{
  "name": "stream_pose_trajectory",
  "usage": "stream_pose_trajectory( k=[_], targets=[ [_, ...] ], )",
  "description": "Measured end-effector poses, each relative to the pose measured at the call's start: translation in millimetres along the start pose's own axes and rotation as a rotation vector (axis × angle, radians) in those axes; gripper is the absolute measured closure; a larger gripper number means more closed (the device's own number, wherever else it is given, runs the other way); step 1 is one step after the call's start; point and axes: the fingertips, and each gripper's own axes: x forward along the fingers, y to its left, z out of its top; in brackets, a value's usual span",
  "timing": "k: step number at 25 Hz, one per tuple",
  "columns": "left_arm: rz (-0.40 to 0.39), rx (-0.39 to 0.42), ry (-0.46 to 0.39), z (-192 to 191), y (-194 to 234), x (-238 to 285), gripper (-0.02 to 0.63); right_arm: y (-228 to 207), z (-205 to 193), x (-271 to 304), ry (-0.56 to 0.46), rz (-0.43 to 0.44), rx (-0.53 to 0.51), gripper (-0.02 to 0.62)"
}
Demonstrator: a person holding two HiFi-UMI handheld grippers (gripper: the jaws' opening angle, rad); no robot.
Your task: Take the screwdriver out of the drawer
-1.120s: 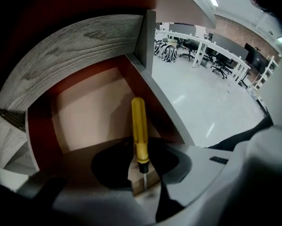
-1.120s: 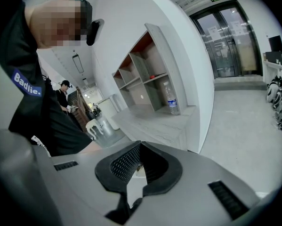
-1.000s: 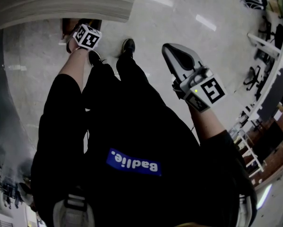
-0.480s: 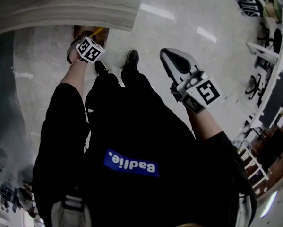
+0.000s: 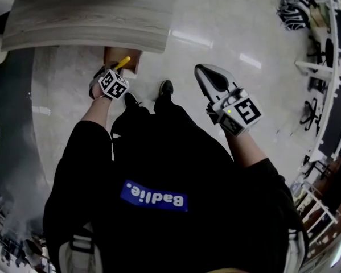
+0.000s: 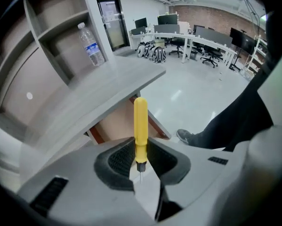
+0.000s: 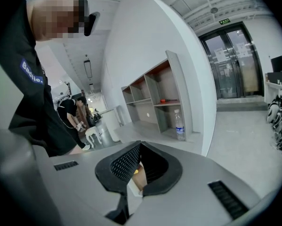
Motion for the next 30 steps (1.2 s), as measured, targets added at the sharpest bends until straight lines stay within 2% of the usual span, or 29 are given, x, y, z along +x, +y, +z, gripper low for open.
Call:
stream_pose_trajectory(
  k=[4,13,20,30],
  targets=[
    [0.013,-0.014,-0.064,19.3,-3.0,-37.1,0.528,8.9,17.9,-9.5,-0.035,-0.007,-0.014,0.565],
    [0.015,-0.106,-0.204,70.5,-25.2,-92.4,0.528,19.6,33.3,-18.6,-0.083,0.028,-0.061,0.565],
    [0.006,-0.116,-0.294,105.6,-32.2,-137.3,0.528,29.8,48.8,-14.8,-0.12,0.076,-0.099,0.565],
    [0.0,-0.246,-0.451,144.4,-19.9,-221.3,0.529,42.5,47.0,-1.9,-0.103,0.145,-0.111,0.565]
  ],
)
